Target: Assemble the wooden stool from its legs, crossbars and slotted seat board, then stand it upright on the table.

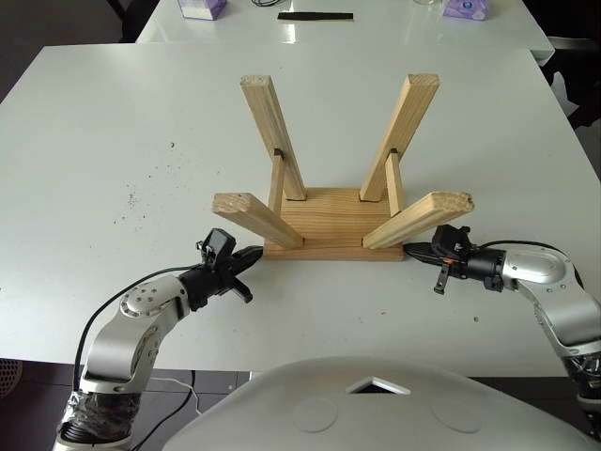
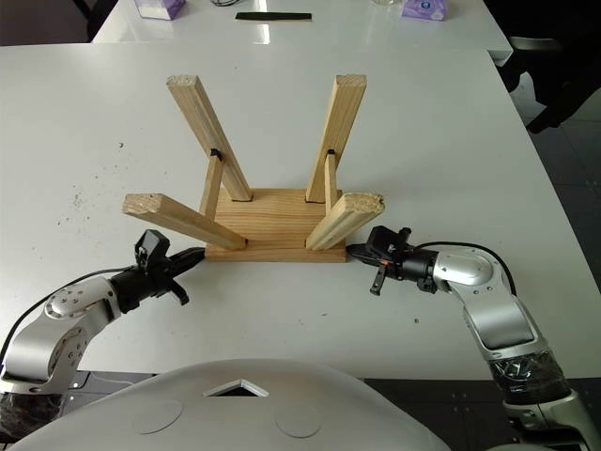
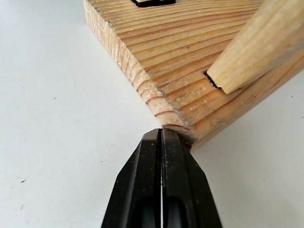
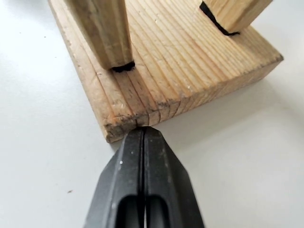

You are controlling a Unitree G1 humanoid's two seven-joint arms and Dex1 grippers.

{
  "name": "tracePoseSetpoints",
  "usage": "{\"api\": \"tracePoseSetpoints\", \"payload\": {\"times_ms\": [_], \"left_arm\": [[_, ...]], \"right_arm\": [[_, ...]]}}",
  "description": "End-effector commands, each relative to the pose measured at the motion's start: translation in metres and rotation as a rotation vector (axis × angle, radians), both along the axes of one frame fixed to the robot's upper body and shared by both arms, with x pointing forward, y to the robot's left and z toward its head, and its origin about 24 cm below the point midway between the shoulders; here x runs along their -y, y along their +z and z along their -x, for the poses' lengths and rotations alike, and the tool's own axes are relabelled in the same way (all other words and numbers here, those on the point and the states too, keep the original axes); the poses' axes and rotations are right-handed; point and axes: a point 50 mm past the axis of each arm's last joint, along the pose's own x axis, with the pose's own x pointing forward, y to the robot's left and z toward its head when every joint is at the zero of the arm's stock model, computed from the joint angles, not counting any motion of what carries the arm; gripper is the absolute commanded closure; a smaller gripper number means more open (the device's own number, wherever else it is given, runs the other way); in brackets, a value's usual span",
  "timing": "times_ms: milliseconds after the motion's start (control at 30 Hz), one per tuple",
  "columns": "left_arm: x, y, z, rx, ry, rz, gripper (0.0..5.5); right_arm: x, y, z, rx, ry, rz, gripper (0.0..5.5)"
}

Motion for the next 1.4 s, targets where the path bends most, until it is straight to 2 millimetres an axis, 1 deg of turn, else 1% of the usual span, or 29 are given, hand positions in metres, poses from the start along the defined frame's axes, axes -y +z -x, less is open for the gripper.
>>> {"api": "tracePoseSetpoints", "payload": {"times_ms": [33, 100, 167, 267, 367, 433, 533, 667, 733, 833, 933, 1000, 1133, 1200, 1233, 1300, 1333, 1367, 1400], "left_arm": [[0.017, -0.003, 0.007, -0.026, -0.078, 0.060, 5.48], [0.021, 0.002, 0.013, -0.018, -0.114, 0.084, 5.48], [0.024, 0.012, 0.019, -0.002, -0.153, 0.121, 5.48], [0.024, 0.038, 0.028, 0.051, -0.193, 0.194, 5.48], [0.015, 0.065, 0.028, 0.125, -0.177, 0.222, 5.48], [0.013, 0.078, 0.031, 0.136, -0.203, 0.225, 5.48], [0.014, 0.089, 0.036, 0.133, -0.246, 0.221, 5.48], [0.020, 0.101, 0.029, 0.183, -0.267, 0.240, 5.48], [0.023, 0.102, 0.026, 0.193, -0.269, 0.244, 5.48], [0.017, 0.096, 0.018, 0.190, -0.240, 0.204, 5.48], [0.014, 0.095, 0.016, 0.195, -0.218, 0.189, 5.48], [0.013, 0.090, 0.016, 0.180, -0.219, 0.162, 5.48], [-0.001, 0.082, 0.013, 0.175, -0.140, 0.123, 5.48], [-0.016, 0.083, 0.012, 0.171, -0.102, 0.105, 5.48], [-0.027, 0.081, 0.011, 0.164, -0.081, 0.066, 5.48], [-0.057, 0.072, 0.007, 0.129, -0.045, -0.061, 5.48], [-0.069, 0.066, 0.006, 0.115, -0.048, -0.130, 5.48], [-0.075, 0.062, 0.004, 0.111, -0.065, -0.180, 5.48], [-0.077, 0.055, 0.002, 0.117, -0.092, -0.221, 5.48]], "right_arm": [[-0.012, 0.005, 0.007, -0.016, 0.065, -0.058, 5.50], [-0.010, 0.009, 0.010, -0.026, 0.085, -0.072, 5.50], [-0.008, 0.018, 0.016, -0.030, 0.117, -0.095, 5.50], [-0.007, 0.041, 0.020, -0.031, 0.142, -0.165, 5.50], [-0.004, 0.060, 0.025, -0.011, 0.191, -0.177, 5.50], [-0.003, 0.074, 0.024, 0.012, 0.210, -0.189, 5.50], [-0.005, 0.089, 0.023, 0.033, 0.246, -0.203, 5.50], [-0.006, 0.097, 0.017, 0.064, 0.238, -0.210, 5.50], [-0.006, 0.099, 0.013, 0.075, 0.226, -0.213, 5.50], [-0.006, 0.097, 0.009, 0.073, 0.219, -0.207, 5.50], [-0.004, 0.098, 0.000, 0.091, 0.194, -0.202, 5.50], [0.000, 0.093, -0.003, 0.090, 0.169, -0.182, 5.50], [0.015, 0.083, -0.004, 0.064, 0.110, -0.150, 5.50], [0.029, 0.077, -0.007, 0.068, 0.072, -0.087, 5.50], [0.036, 0.073, -0.009, 0.073, 0.053, -0.048, 5.50], [0.050, 0.068, -0.013, 0.082, 0.032, 0.024, 5.50], [0.052, 0.065, -0.015, 0.086, 0.042, 0.043, 5.50], [0.053, 0.063, -0.016, 0.090, 0.057, 0.050, 5.50], [0.050, 0.059, -0.018, 0.094, 0.081, 0.048, 5.50]]}}
